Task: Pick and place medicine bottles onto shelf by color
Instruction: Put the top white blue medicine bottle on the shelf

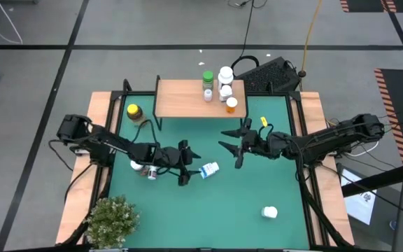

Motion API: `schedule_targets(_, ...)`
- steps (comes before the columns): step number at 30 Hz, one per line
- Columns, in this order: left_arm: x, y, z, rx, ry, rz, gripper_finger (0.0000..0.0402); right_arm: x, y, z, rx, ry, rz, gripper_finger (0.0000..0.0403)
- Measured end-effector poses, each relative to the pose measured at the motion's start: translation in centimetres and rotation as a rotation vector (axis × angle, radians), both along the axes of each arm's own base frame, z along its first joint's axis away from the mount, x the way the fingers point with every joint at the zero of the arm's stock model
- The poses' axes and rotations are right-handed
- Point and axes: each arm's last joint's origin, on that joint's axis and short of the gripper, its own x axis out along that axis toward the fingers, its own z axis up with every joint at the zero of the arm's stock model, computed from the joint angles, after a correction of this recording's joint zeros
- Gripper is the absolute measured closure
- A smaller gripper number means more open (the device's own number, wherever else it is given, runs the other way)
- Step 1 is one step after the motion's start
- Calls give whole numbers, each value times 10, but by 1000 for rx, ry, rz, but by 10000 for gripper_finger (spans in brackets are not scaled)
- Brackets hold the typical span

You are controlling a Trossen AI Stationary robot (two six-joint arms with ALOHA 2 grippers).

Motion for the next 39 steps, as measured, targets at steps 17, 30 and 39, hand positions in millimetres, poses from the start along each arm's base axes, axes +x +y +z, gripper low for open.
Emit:
schedule_targets(17,40,-7,-33,-11,56,-49,105,-1,-2,1,6,2,-9,229)
schedule_targets(30,42,2,-41,-78,92,46,90,-1,-2,2,-2,-8,-10,229)
schedule_targets(39,45,-1,-63,-112,147,-2,25,-1,-2,1,-5,3,-7,229)
